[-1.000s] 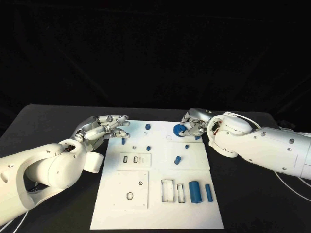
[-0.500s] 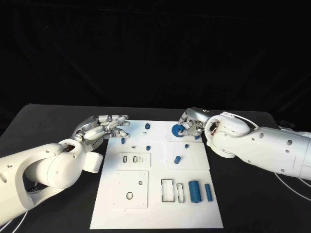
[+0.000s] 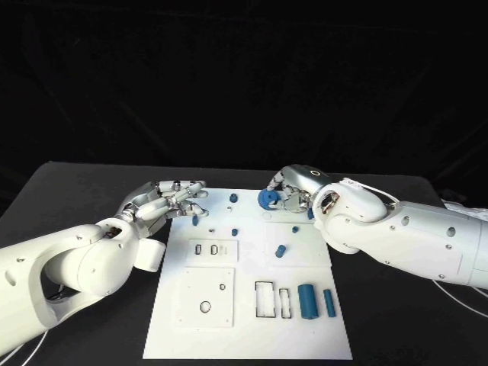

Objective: Assemble the parts on the task board

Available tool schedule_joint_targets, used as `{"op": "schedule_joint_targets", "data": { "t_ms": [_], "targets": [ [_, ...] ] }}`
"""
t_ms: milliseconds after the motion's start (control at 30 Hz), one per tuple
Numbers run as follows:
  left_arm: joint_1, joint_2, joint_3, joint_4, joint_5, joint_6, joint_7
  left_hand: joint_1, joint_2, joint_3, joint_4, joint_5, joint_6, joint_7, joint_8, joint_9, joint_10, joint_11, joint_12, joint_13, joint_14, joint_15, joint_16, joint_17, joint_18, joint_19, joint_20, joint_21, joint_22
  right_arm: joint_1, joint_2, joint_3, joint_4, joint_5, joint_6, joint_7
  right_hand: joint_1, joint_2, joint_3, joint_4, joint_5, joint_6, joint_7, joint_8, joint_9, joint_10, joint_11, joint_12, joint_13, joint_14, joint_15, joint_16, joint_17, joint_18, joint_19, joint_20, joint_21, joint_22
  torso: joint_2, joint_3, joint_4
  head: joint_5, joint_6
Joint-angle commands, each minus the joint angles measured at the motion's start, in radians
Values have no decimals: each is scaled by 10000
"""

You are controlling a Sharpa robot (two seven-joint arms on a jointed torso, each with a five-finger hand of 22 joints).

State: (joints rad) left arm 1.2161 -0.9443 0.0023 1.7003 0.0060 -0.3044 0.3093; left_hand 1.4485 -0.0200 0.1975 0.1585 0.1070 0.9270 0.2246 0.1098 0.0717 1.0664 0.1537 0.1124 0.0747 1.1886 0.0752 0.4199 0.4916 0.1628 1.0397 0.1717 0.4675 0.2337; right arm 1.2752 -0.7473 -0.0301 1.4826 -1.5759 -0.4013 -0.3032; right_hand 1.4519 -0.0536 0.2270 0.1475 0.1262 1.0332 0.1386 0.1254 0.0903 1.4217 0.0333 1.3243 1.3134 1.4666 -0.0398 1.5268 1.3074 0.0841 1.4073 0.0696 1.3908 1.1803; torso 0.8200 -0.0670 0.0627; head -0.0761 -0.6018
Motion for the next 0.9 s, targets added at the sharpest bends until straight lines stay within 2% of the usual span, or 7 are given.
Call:
{"op": "schedule_joint_targets", "data": {
  "t_ms": [33, 200, 300, 367, 667, 900],
  "targets": [
    [12, 51, 7, 60, -42, 206, 79, -88, 7, -69, -3, 1, -67, 21, 11, 3, -64, 4, 41, -2, -57, 4, 15, 17, 121, -55, 7, -39, 13, 31, 163, 1, 138, -305, -32, 107, -275, 83, 77, 51, 67, 453, -227, 51, 60, -47, -28, -62, 53, 852, -24, 4, 1717, -81, -9, -43, 31, 5, -7, -19, 14, 20, -9],
    [12, 80, 7, 111, -42, 212, 77, -96, 6, -72, -1, 0, -68, 21, 13, 3, -65, 3, 45, -2, -58, 5, 17, 19, 122, -56, 8, -38, 13, 60, 536, 0, 145, -257, 195, 47, -354, 69, 110, 79, 97, 424, -218, 12, 48, -70, -24, -106, 26, 849, -15, -5, 1702, -80, -18, -37, 28, -3, 1, -11, 10, 111, 38],
    [12, 96, 7, 147, -42, 222, 74, -96, 6, -73, -2, 0, -68, 20, 13, 3, -65, 3, 46, -1, -58, 4, 18, 20, 122, -57, 8, -38, 14, 72, 726, -1, 87, -340, 303, -12, -426, 50, 131, 107, 79, 387, -202, -29, 34, -94, -12, -148, 1, 845, -3, -13, 1686, -78, -28, -28, 23, -14, 1, -29, 30, 110, 56],
    [12, 103, 7, 167, -42, 228, 71, -96, 6, -73, -2, 0, -68, 20, 13, 3, -65, 3, 46, -1, -58, 4, 18, 20, 122, -57, 8, -38, 14, 76, 867, -2, 27, -381, 340, -31, -459, 44, 145, 120, 67, 371, -195, -50, 28, -98, -6, -158, -1, 845, 2, -15, 1685, -78, -32, -23, 22, -16, 4, -31, 12, 140, 49],
    [11, 134, 7, 171, -42, 250, 69, -96, 6, -73, -2, 0, -68, 20, 13, 3, -65, 3, 46, -1, -58, 4, 18, 20, 122, -57, 8, -38, 14, 14, 1498, -7, -328, -570, 383, 30, -490, 36, 159, 131, 66, 352, -187, -72, 21, -102, 2, -167, -3, 846, 8, -13, 1691, -78, -32, -19, 24, -12, 30, 7, 4, 198, 52],
    [11, 143, 7, 155, -42, 259, 70, -91, 8, -70, -12, 2, -66, 16, 19, 5, -64, -1, 54, 1, -60, 2, 22, 24, 125, -59, 10, -36, 16, -50, 1867, -9, -661, -606, 409, 11, -515, 20, 166, 135, 66, 335, -179, -92, 15, -108, 8, -178, -8, 843, 13, -19, 1679, -78, -34, -15, 25, -10, 12, 0, -10, 230, 20]
  ]
}}
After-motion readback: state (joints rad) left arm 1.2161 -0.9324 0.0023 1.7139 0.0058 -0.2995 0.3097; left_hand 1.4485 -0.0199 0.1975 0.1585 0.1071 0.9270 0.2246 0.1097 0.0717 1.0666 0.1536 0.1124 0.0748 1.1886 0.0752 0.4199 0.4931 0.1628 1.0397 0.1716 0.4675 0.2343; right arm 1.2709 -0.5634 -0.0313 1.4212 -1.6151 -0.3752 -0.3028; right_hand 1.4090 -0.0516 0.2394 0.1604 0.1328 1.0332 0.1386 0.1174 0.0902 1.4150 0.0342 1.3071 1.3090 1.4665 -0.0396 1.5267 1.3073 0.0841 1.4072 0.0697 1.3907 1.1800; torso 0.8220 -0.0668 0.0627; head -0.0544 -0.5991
